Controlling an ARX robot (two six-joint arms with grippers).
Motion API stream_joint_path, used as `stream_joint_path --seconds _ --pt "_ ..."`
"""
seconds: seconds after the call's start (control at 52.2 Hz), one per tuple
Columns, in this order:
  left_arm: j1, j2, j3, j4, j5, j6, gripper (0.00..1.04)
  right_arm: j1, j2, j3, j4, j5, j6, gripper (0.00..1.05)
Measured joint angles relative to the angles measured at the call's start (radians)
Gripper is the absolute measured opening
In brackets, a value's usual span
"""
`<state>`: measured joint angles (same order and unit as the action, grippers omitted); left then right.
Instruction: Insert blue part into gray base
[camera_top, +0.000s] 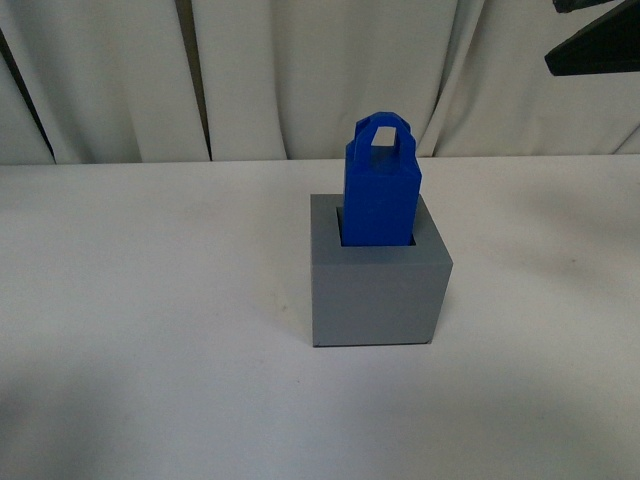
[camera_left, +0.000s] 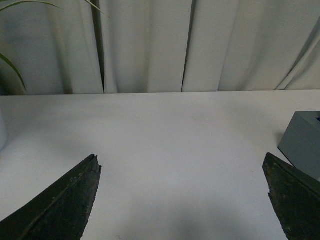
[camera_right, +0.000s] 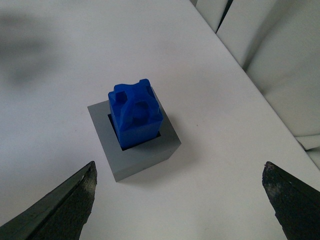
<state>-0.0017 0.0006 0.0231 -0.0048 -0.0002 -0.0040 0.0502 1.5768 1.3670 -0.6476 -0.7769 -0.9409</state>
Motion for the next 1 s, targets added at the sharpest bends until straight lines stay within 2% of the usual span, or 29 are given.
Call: stream_joint_path --seconds 0.077,0.115,0.134,0.172,0.23,0.249,0.326,0.345,0.402,0.671,0.728,0.805,0.997 --pt "0.000 0.000 0.000 0.000 -0.001 0.000 0.99 0.003 -0.002 -0.004 0.005 0.006 0.013 0.97" --pt "0.000 0.000 0.000 0.000 0.000 0.000 0.99 0.021 -0.029 -0.058 0.122 0.106 0.066 0.94" --pt "0.000 0.000 0.000 0.000 0.000 0.000 0.99 0.034 -0.058 -0.116 0.235 0.187 0.122 0.90" --pt "0.000 0.000 0.000 0.000 0.000 0.000 0.99 0.055 -0.126 -0.274 0.518 0.491 0.311 0.81" --pt "0.000 0.000 0.000 0.000 0.001 0.000 0.99 0.062 -0.172 -0.397 0.739 0.636 0.436 0.74" --pt "0.000 0.000 0.000 0.000 0.000 0.000 0.99 0.061 -0.192 -0.457 0.850 0.704 0.523 0.71" --pt "0.000 0.000 0.000 0.000 -0.001 0.000 0.99 0.048 -0.255 -0.614 1.123 0.848 0.720 0.58" --pt "0.000 0.000 0.000 0.000 -0.003 0.000 0.99 0.040 -0.280 -0.666 1.198 0.863 0.774 0.53" --pt "0.000 0.000 0.000 0.000 -0.002 0.000 0.99 0.030 -0.319 -0.740 1.281 0.865 0.831 0.44" --pt "0.000 0.000 0.000 0.000 -0.001 0.000 0.99 0.011 -0.452 -0.983 1.375 0.832 0.918 0.02" --pt "0.000 0.000 0.000 0.000 0.000 0.000 0.99 -0.024 -0.493 -1.032 1.384 0.781 0.922 0.02" --pt "0.000 0.000 0.000 0.000 0.000 0.000 0.99 -0.050 -0.550 -1.091 1.389 0.786 0.927 0.02" --pt "0.000 0.000 0.000 0.000 0.000 0.000 0.99 -0.050 -0.642 -1.174 1.381 0.779 0.928 0.02"
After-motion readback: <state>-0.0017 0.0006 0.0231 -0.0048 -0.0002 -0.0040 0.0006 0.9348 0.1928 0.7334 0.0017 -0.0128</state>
